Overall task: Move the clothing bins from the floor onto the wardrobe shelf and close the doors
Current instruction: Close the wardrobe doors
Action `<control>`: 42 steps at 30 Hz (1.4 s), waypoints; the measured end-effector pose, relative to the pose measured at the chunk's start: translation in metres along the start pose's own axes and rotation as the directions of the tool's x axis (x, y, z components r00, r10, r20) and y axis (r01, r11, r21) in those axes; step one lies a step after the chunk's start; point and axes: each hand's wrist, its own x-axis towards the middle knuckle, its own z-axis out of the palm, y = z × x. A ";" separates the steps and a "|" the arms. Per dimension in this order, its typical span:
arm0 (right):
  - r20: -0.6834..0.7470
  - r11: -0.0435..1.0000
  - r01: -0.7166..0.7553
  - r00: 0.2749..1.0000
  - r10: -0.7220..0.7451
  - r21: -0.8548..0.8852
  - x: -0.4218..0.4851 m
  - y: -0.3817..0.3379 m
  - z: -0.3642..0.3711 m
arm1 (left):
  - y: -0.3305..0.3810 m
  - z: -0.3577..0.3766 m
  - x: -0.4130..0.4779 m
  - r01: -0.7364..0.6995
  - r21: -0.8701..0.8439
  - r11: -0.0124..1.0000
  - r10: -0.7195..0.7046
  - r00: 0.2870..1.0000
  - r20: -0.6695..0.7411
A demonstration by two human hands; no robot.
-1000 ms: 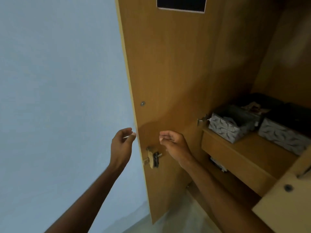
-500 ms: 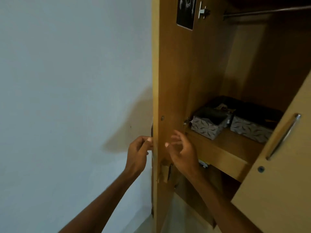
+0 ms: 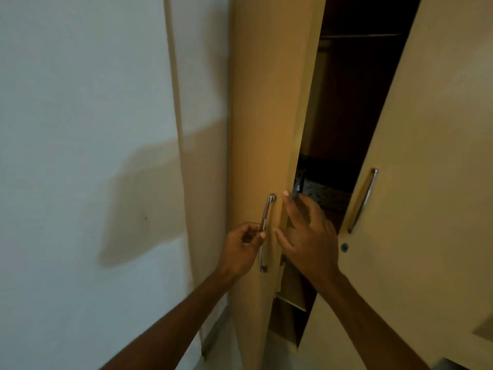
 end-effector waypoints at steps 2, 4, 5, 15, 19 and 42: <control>0.018 0.998 -0.029 0.999 0.031 -0.064 -0.001 0.017 -0.003 | 0.000 0.015 0.007 -0.012 -0.016 1.000 0.012 1.000 0.017; 0.032 0.991 -0.062 0.997 0.066 -0.122 -0.001 0.032 -0.006 | -0.004 0.029 0.015 -0.019 -0.006 1.000 0.019 0.999 0.037; 0.040 0.986 -0.075 0.996 0.082 -0.150 0.000 0.040 -0.007 | -0.005 0.036 0.020 -0.022 0.007 1.000 0.022 0.998 0.054; 0.021 0.898 -0.130 0.988 0.153 -0.421 0.016 0.116 -0.008 | -0.010 0.110 0.077 -0.008 0.076 0.997 -0.004 0.987 0.161; -0.002 0.868 -0.148 0.986 0.167 -0.474 0.024 0.145 0.000 | -0.017 0.135 0.099 -0.008 0.092 0.996 -0.007 0.987 0.158; 0.031 0.876 -0.129 0.986 0.162 -0.465 0.076 0.274 0.042 | -0.031 0.241 0.190 -0.026 0.204 0.979 0.032 0.999 -0.025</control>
